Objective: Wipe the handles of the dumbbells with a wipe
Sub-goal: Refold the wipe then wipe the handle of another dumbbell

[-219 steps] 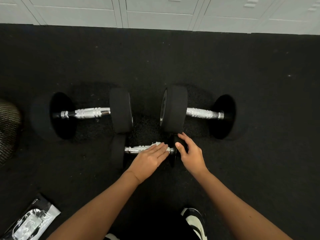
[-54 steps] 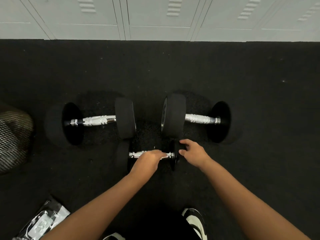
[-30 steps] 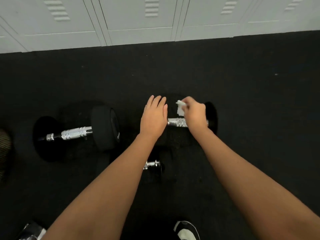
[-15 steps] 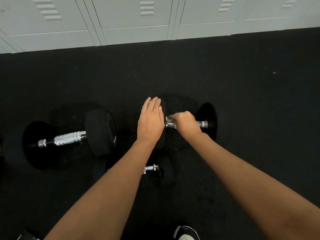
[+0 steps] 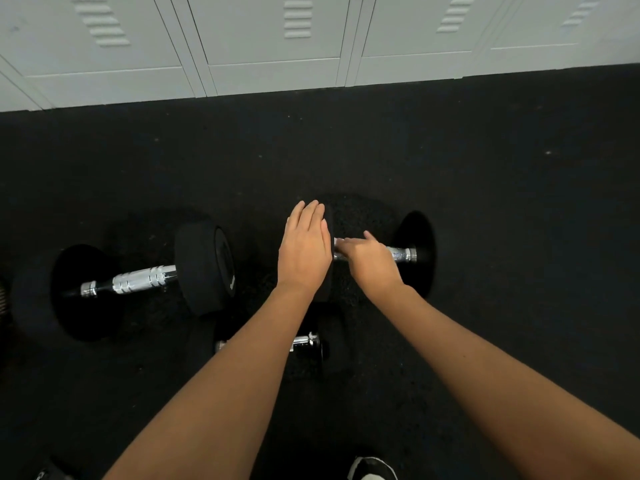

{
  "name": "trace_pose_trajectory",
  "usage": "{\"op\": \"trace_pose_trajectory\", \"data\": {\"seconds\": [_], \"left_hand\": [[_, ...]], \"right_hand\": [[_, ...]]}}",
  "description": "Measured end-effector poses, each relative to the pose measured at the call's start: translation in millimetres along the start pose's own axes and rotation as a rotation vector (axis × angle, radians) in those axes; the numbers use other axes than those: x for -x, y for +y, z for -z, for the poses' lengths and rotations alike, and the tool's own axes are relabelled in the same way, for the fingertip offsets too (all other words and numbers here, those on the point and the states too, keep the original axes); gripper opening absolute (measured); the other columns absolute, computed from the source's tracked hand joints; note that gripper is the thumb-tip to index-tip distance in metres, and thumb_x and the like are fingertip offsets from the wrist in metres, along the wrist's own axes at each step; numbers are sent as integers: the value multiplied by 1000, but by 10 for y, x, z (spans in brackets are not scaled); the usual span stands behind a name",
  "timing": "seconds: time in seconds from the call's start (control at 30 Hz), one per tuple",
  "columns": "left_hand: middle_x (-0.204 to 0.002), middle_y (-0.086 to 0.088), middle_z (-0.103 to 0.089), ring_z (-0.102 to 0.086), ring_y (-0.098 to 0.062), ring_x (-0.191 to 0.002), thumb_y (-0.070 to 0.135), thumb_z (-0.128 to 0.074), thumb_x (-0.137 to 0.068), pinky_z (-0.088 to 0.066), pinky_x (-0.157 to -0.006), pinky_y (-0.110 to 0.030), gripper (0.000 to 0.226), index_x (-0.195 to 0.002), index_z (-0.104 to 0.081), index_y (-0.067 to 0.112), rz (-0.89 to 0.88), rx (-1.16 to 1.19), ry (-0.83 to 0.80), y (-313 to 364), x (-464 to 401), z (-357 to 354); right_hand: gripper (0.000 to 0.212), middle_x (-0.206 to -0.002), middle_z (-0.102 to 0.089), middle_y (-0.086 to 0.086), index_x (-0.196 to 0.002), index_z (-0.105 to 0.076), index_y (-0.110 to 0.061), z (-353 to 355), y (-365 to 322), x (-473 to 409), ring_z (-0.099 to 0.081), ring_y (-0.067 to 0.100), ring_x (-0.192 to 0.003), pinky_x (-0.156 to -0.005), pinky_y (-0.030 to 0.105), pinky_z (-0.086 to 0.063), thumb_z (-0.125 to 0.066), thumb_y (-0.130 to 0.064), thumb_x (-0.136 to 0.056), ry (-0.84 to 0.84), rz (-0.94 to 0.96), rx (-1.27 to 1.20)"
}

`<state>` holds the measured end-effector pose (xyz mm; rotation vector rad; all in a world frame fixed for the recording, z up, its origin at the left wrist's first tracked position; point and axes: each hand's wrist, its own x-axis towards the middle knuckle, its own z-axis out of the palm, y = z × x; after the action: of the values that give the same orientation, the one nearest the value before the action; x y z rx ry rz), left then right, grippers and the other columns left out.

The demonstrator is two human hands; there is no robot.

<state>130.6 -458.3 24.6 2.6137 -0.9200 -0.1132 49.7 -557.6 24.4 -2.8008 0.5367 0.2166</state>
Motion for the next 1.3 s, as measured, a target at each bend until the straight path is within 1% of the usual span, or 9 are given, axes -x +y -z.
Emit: {"op": "trace_pose_trajectory", "data": {"seconds": [0.1,0.23,0.37,0.47,0.67,0.83,1.0,1.17,1.3], "left_hand": [[-138,-6,-49,-35,-20,-136,28,-7,-95,-31,-111,-36,59,-133,-47,7,5,9,4,-8,0,-3],[-135,-8,-52,-37,-22,-134,28,-10,-95,-33,-110,-37,57,-131,-49,5,-3,18,22,3,12,6],[-135,-8,-53,-39,-22,-133,27,-12,-95,-34,-110,-36,56,-130,-51,5,-11,24,29,3,19,28],[-134,-8,-53,-40,-23,-133,26,-15,-96,-36,-108,-37,54,-129,-52,4,-5,47,45,8,23,12],[-129,-10,-57,-45,-24,-129,24,-19,-95,-41,-104,-38,52,-124,-55,3,-17,57,75,16,35,43],[-130,-9,-56,-43,-23,-130,25,-16,-95,-38,-107,-36,53,-126,-54,4,-10,45,58,24,22,53],[-131,-11,-56,-43,-24,-130,26,-15,-94,-37,-108,-38,56,-126,-54,2,-18,38,56,51,27,101],[-131,-12,-56,-42,-25,-130,24,-19,-94,-36,-109,-38,52,-126,-53,1,-20,47,53,49,-11,93],[-135,-10,-51,-38,-23,-134,21,-25,-98,-32,-111,-37,44,-130,-49,2,-4,65,32,39,-25,67]], "right_hand": [[41,-121,-63,6,-123,-58,-14,-12,90,-35,-54,19,-119,-116,38,-6,-51,4,-87,0,-49,-11],[49,-139,-48,14,-133,-47,-10,-81,-113,-67,-34,27,-136,-116,36,-18,-48,8,-88,-22,-152,-117],[43,-129,-58,12,-123,-58,-5,-43,60,124,-49,21,-127,-116,34,-7,-50,12,-85,71,14,-123],[40,-114,-67,7,-119,-62,-12,-7,146,75,-61,21,-112,-117,40,-5,-54,7,-85,101,-79,-101],[40,-122,-64,7,-115,-65,-12,-82,51,118,-55,21,-120,-115,47,-7,-58,8,-81,108,26,-56],[34,-105,-68,9,-113,-64,-10,-55,29,-6,-60,25,-109,-116,39,-9,-54,6,-85,102,-119,-91],[45,-137,-52,2,-128,-54,-13,-39,-115,42,-40,15,-133,-117,37,-8,-50,5,-88,38,-91,-126],[45,-140,-49,2,-132,-50,-18,47,-24,123,-39,14,-134,-118,43,0,-48,0,-91,5,-28,-7],[47,-141,-47,2,-132,-50,-18,59,-32,56,-38,15,-134,-118,40,0,-48,3,-89,19,-117,-10]]}}
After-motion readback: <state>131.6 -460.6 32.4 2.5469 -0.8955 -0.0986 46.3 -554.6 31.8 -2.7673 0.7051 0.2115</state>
